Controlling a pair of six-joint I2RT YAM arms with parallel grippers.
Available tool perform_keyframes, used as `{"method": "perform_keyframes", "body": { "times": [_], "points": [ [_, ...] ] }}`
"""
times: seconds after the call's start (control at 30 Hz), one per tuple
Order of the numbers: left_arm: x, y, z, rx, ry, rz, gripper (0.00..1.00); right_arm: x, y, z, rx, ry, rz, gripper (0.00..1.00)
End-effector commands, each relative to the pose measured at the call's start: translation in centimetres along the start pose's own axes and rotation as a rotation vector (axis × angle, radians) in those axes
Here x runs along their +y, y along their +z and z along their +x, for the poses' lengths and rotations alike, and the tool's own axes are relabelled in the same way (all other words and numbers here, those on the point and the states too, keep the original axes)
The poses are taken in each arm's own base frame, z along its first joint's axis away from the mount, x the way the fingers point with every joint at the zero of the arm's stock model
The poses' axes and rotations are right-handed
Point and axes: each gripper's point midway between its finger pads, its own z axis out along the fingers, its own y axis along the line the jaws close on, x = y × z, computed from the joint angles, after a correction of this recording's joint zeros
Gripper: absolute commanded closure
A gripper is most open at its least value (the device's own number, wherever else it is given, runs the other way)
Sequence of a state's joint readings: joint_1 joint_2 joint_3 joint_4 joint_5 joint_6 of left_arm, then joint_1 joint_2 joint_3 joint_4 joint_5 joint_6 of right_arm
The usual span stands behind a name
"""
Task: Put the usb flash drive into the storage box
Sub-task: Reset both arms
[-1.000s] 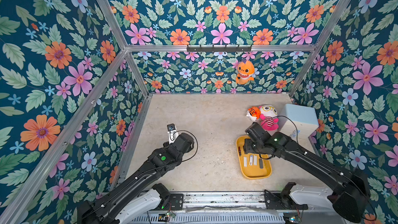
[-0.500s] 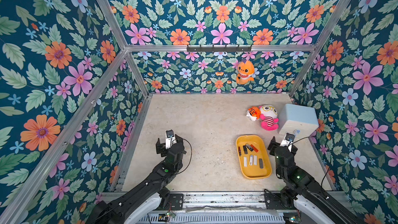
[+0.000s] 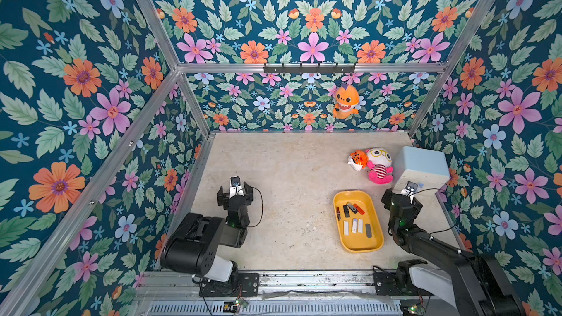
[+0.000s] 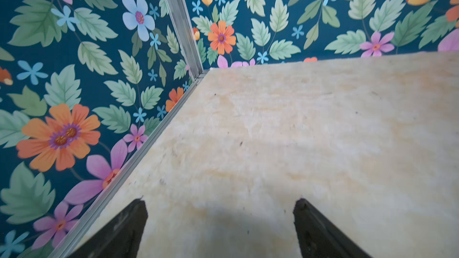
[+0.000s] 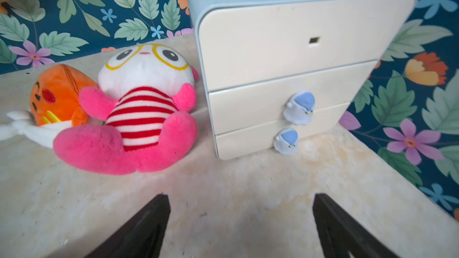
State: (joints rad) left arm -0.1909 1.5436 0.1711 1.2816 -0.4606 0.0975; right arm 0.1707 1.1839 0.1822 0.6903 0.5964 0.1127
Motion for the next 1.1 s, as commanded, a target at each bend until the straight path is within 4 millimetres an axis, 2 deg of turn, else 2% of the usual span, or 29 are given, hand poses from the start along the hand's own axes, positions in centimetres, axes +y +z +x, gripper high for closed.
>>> {"method": "perform_keyframes", "body": {
  "times": [0.0,0.03,0.07,0.1,0.13,0.2,0.27,0.3,0.37,0.43,0.63,1.07],
  "points": [
    [-0.2,0.9,-2.0,-0.080,-0.119,0.091,0.03,0.6,1.6,-4.2,-0.183,0.101,-0.067,0.05],
    [-0.6,1.2,-1.8,-0.075,-0.107,0.107,0.04,1.2,2.2,-4.1,-0.184,0.094,-0.119,0.02],
    [-1.0,1.4,-1.4,-0.065,-0.095,0.123,0.03,2.2,2.8,-2.5,-0.080,0.051,-0.159,0.01],
    [-1.1,1.5,-1.9,-0.092,-0.097,0.126,0.04,2.4,3.3,-2.4,-0.062,0.055,-0.157,0.01],
    [-1.1,1.6,-1.7,-0.076,-0.098,0.131,0.03,2.5,3.6,-3.4,-0.156,0.063,-0.160,0.00],
    [-1.3,2.6,-1.2,-0.023,-0.101,0.148,0.01,2.7,3.6,-1.5,-0.028,0.038,-0.166,0.01],
    [-1.1,3.6,-0.9,0.013,-0.125,0.166,0.01,2.3,4.1,-2.9,-0.111,0.068,-0.154,0.00],
    [-1.0,3.7,-0.6,0.025,-0.131,0.174,0.01,2.2,4.2,-1.9,-0.037,0.060,-0.147,0.01],
    [-0.9,3.7,-0.8,0.016,-0.132,0.169,0.01,2.3,4.1,-2.8,-0.094,0.069,-0.152,0.01],
    [-0.9,3.7,-0.8,0.019,-0.133,0.172,0.01,2.2,4.1,-1.8,-0.030,0.059,-0.149,0.01],
    [-0.9,3.6,-0.8,0.017,-0.133,0.171,0.01,2.5,4.1,-2.5,-0.077,0.053,-0.159,0.00],
    [-1.0,3.6,-0.7,0.018,-0.133,0.173,0.01,2.5,4.1,-2.2,-0.061,0.052,-0.159,0.01]
  ]
}}
